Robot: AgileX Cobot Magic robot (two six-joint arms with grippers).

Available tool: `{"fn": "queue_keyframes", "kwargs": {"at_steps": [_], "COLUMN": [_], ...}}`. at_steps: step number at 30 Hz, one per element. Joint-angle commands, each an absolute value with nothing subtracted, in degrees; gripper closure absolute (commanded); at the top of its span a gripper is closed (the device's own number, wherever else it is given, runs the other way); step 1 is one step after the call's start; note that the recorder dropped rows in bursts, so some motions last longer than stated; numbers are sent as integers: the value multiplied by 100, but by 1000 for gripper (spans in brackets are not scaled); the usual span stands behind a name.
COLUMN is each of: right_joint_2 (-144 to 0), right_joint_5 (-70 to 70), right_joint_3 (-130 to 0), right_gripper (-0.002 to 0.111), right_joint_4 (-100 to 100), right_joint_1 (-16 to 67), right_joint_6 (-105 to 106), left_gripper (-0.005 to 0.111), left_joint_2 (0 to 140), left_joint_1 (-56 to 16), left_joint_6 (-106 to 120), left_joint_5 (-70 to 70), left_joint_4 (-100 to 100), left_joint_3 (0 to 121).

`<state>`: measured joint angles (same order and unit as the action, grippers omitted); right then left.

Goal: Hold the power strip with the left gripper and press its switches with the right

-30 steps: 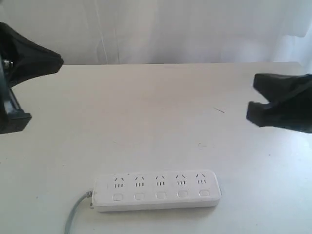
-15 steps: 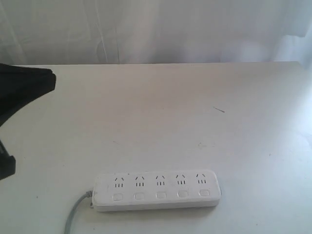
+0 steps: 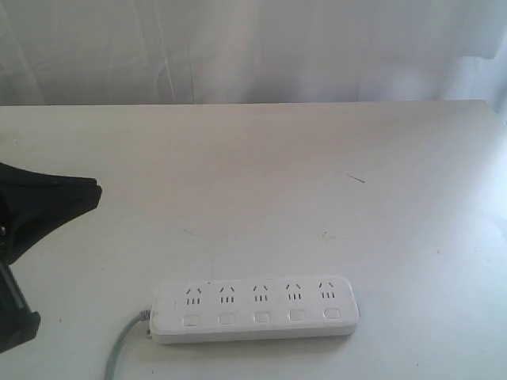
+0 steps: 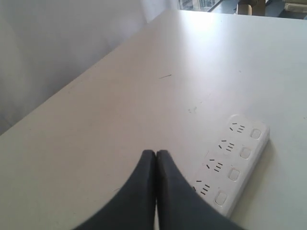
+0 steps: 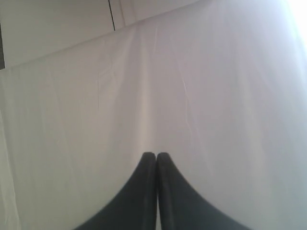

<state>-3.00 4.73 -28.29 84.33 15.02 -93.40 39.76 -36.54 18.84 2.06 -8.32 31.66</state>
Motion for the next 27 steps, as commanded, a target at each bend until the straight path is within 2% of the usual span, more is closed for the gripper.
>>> {"fn": "queue_keyframes", "kwargs": {"at_steps": [1, 7, 10, 17, 19, 23, 27], "right_joint_2": [-277, -251, -251, -65, 0, 0, 0], "right_joint_5": [968, 883, 462, 447, 778, 2392, 2658], "right_joint_3": [-2496, -1744, -1407, -669, -471, -161, -124], "right_gripper": [108, 108, 108, 108, 108, 108, 108], "right_joint_4": [8481, 9995, 9995, 9995, 9995, 9995, 9995], "right_joint_1": [1483, 1483, 1483, 1483, 1483, 1481, 1491], "right_joint_6": [-9279, -9268, -9225, -9225, -9225, -9225, -9202], "left_gripper": [107, 107, 107, 107, 107, 107, 107], "left_joint_2": [3935, 3935, 3935, 3935, 3935, 3935, 3935], "left_joint_1": [-3681, -3681, -3681, -3681, -3681, -3681, -3681], "left_joint_6": [1818, 1818, 1796, 1782, 1782, 1782, 1782], "left_joint_5": [136, 45, 94, 187, 187, 125, 125], "left_joint_4": [-931, -931, -931, -956, -967, -967, -967], "left_joint_3": [3137, 3137, 3137, 3137, 3137, 3137, 3137]}}
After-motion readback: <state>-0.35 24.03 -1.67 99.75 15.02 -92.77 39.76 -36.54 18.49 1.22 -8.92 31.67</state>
